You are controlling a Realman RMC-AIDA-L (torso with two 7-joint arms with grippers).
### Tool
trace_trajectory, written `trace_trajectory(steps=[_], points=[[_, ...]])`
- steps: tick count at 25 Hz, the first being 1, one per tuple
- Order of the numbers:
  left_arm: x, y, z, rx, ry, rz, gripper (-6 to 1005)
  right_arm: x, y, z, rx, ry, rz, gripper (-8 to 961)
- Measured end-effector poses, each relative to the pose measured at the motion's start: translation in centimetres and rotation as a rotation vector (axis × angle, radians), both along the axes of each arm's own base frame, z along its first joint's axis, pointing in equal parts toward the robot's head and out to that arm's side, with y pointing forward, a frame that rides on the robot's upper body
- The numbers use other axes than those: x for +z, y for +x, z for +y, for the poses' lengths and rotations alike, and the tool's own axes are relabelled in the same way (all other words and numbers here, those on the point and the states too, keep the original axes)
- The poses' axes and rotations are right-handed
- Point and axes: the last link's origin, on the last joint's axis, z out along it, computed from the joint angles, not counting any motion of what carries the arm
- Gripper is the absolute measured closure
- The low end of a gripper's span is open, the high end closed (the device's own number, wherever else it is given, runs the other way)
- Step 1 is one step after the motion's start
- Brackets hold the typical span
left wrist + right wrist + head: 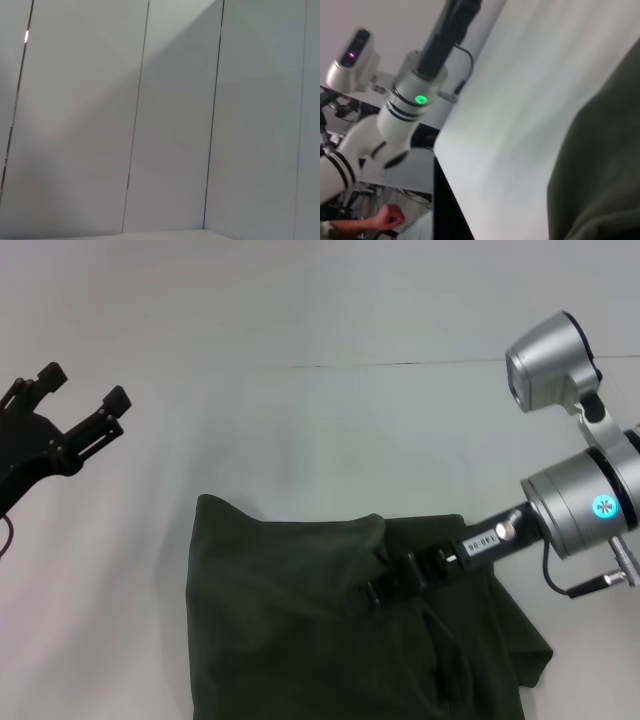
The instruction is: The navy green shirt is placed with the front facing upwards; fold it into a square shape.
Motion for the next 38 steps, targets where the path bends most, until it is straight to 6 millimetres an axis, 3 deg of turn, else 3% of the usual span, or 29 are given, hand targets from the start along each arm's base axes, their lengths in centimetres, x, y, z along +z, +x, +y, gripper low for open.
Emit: trace_trajectory(steps=[10, 14, 32, 38], points=[[-0.8, 0.4, 0.4, -0.005, -0.011, -0.004, 65, -0.7, 3.4, -1.7, 0.038, -0.027, -0.115, 949], [-1.0, 0.5, 0.5, -0.005, -0.015, -0.013, 65, -0.1, 4.4, -1.8, 0.024, 0.012, -0.101, 950], [-1.2, 0.7, 0.7, 0.027, 0.006, -0.103, 66, 2.9, 6.7, -1.4, -0.024, 0.233, 0.064, 950], [-1.7, 0.7, 1.1, 0.047, -0.007, -0.116, 66, 2.9, 7.5, -2.1, -0.026, 0.238, 0.063, 950]])
